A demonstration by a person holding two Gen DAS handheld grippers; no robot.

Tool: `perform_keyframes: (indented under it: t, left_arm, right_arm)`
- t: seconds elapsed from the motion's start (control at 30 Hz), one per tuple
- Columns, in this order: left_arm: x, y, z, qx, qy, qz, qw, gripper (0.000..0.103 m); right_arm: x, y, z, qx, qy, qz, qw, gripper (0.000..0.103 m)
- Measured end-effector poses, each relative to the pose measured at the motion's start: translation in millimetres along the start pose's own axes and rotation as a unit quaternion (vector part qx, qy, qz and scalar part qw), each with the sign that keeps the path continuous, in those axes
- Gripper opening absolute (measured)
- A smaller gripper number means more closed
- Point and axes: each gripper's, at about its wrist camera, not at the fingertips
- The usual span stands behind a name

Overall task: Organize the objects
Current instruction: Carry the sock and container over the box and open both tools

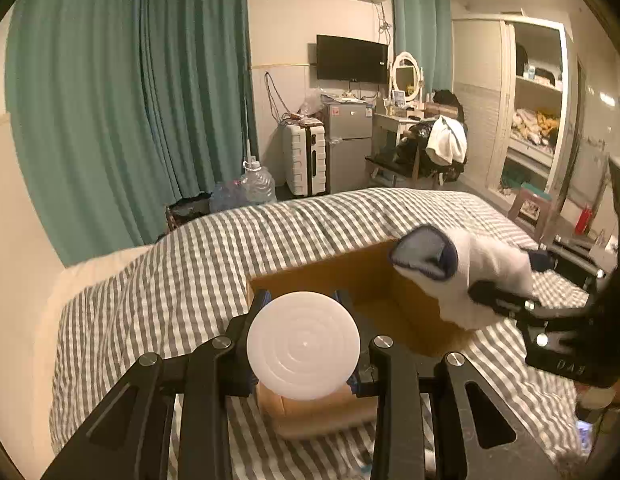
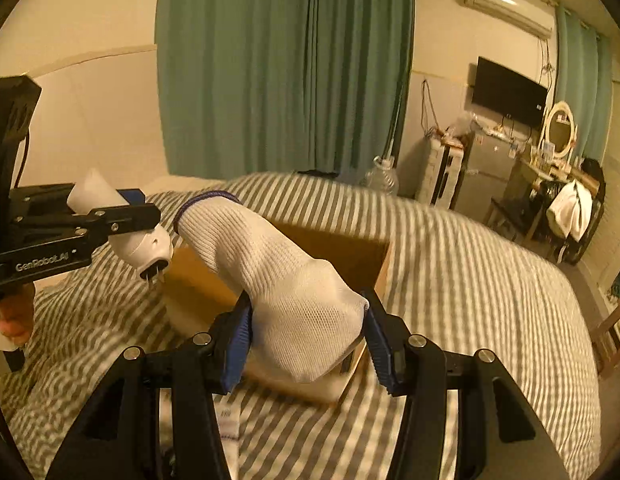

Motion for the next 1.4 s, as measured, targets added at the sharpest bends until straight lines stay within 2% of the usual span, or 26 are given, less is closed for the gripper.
perform_keyframes:
  t: [0.23,0.47,0.6,0.67,0.77,0.87,0.97,1.03,1.1,1.17,1.27,1.4]
  left_arm:
    - [-60,-6,-16,0.011,0.002,-0.035,0.9993,0.032]
    - [-112,2,-25,0.006,0.016,-0.084,0.9963,0.032]
    - [-119,11,-25,0.0,0.017,-0.094,0.9954,0.032]
    - [-119,16,-25,0.012,0.007,-0.103,0.9946,0.032]
    - [-118,23,-24,0.039,0.02,-0.107,0.9933,0.032]
    - [-108,27,-24,0.044,0.015,-0.105,0.9933,0.035]
    - [-96,26,-21,0.045,0.013,-0.099,0.994,0.054]
    - [-85,23,-21,0.05,0.011,-0.094,0.9943,0.065]
    - [-74,17,-21,0.058,0.007,-0.087,0.9945,0.081]
    - [-57,13,-24,0.068,0.004,-0.072,0.995,0.084]
    - [-34,6,-27,0.078,0.005,-0.057,0.9953,0.09]
    - [-4,-2,-28,0.07,-0.009,-0.031,0.997,0.094]
  right_arm:
    - [-51,-35,9,-0.001,0.01,-0.012,1.0,0.051]
    - [-101,-33,14,-0.009,0.001,-0.058,0.998,0.051]
    - [-116,-23,13,-0.014,-0.002,-0.081,0.997,0.051]
    - [-118,-20,13,-0.013,-0.003,-0.086,0.996,0.051]
    - [-117,-16,12,-0.02,-0.007,-0.091,0.996,0.051]
    - [-109,-15,13,-0.021,-0.012,-0.088,0.996,0.054]
    - [-95,-15,11,-0.015,-0.011,-0.077,0.997,0.057]
    - [-85,-16,11,-0.014,-0.013,-0.069,0.997,0.063]
    - [-72,-21,12,-0.019,-0.013,-0.057,0.998,0.068]
    - [-58,-27,13,-0.024,-0.012,-0.046,0.999,0.071]
    - [-32,-35,14,-0.028,-0.012,-0.024,0.999,0.082]
    - [2,-42,13,-0.028,0.0,-0.003,1.0,0.092]
Point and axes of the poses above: each gripper's, at about its wrist camera, not at the fingertips, and x roughly against the way its jaws point, z to its right, y to its underside, and after that the axes turned 5 degrees about y, right-handed
